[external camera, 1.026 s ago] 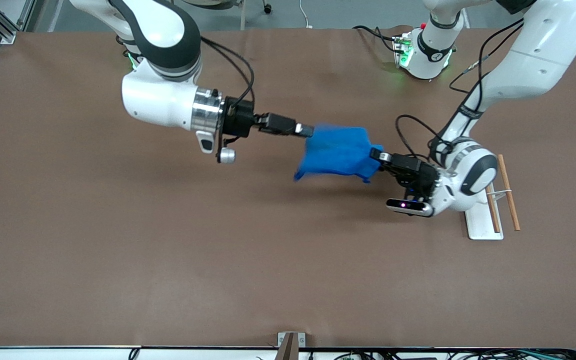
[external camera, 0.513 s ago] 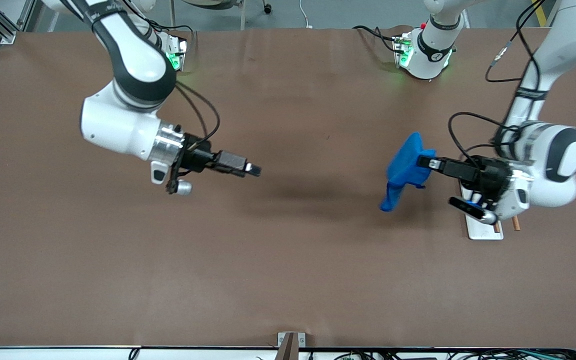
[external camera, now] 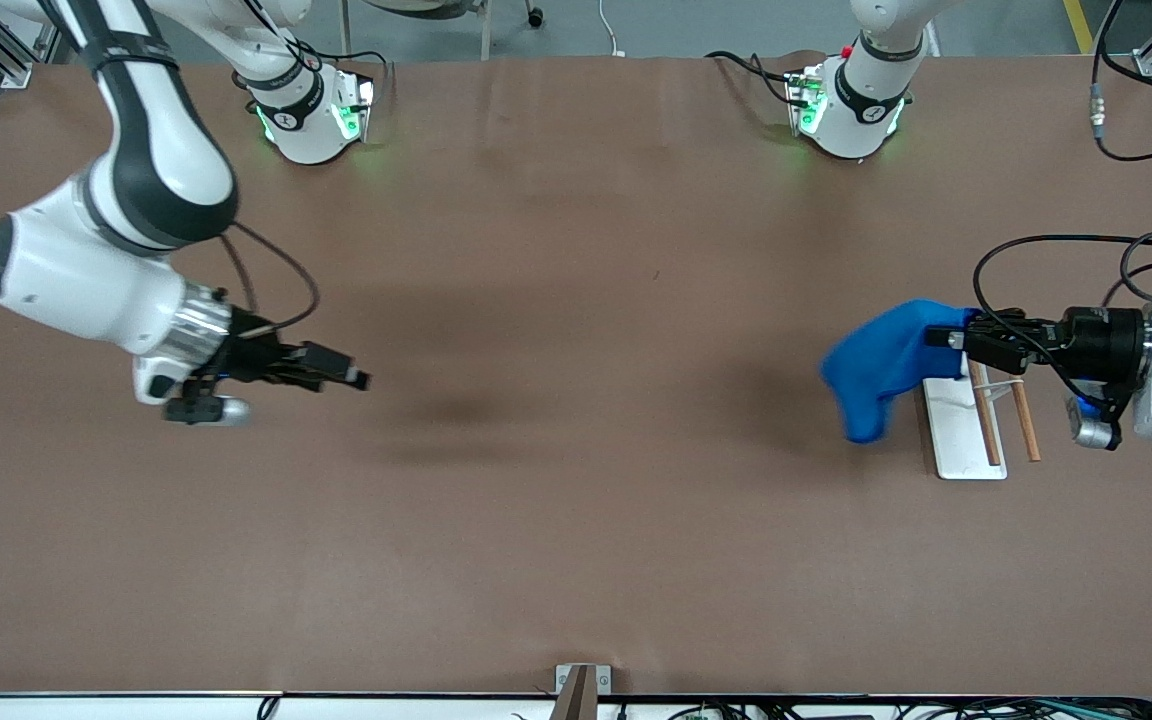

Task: Right arm passes towel to left arm to hang
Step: 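Drape the towel over the wooden dowels with the left gripper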

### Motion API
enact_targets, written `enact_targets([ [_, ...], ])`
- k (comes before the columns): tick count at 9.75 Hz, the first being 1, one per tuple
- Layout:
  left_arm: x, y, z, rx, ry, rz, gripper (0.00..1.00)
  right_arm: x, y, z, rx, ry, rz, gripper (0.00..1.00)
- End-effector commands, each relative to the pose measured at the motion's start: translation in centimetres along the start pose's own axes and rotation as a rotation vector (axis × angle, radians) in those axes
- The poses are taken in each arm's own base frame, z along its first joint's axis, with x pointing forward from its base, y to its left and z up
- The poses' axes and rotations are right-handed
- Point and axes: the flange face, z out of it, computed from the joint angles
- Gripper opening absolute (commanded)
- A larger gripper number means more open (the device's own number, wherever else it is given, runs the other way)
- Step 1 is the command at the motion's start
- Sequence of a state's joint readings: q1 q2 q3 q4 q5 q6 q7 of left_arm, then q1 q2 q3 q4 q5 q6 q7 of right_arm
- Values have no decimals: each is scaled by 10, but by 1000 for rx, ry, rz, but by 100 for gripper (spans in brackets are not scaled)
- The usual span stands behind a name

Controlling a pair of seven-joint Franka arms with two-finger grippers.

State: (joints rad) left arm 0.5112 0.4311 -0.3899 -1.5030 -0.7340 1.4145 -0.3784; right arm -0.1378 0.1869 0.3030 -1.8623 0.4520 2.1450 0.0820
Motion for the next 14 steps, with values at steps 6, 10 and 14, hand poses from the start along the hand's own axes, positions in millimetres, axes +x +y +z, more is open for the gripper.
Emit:
enact_targets([
  [6, 53, -89, -16, 476, 191, -133, 0, -10, 86, -185, -440, 49, 4, 100],
  [10, 75, -112, -84, 549, 312, -77, 0, -33, 67, -269, -433, 8, 50, 100],
  [14, 90, -123, -103, 537, 374, -20, 0, -33, 64, -306, -443, 74, 6, 100],
])
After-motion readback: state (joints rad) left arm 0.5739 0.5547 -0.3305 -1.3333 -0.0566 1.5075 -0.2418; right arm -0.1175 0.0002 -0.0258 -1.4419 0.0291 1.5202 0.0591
